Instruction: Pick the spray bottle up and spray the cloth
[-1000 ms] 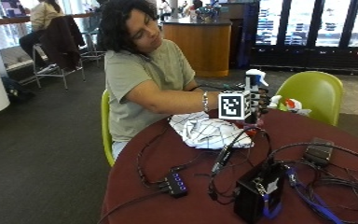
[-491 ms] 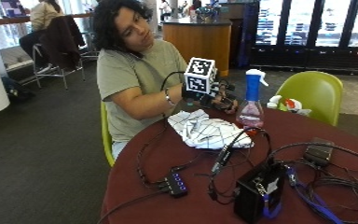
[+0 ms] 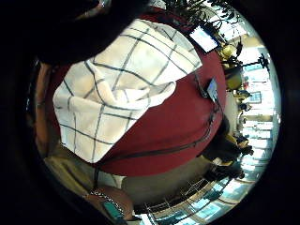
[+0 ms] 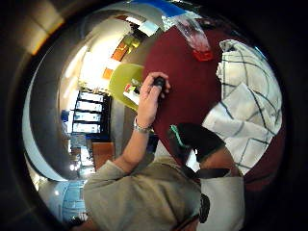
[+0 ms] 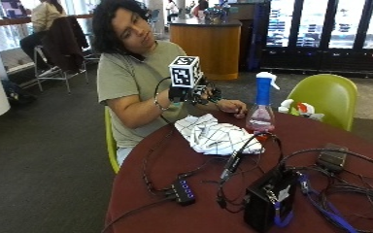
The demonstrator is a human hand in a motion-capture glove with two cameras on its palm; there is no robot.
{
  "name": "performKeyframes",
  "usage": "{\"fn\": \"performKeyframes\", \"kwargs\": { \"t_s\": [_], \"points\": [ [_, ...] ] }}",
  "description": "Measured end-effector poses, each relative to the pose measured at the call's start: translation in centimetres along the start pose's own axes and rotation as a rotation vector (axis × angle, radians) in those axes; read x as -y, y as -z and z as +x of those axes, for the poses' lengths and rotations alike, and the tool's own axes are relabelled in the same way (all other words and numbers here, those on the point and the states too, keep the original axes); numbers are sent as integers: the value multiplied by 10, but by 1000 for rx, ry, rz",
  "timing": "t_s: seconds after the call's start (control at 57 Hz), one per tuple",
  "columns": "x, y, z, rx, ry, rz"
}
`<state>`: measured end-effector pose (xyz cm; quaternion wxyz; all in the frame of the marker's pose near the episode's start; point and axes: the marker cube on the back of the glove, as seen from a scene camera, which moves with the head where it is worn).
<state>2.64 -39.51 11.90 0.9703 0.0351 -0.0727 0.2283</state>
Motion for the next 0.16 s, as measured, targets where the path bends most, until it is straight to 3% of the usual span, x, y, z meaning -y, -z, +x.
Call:
{"fn": "performKeyframes", "kwargs": {
  "t_s": [0.158],
  "points": [
    [-8, 4, -8, -18, 42, 19]
  ]
}}
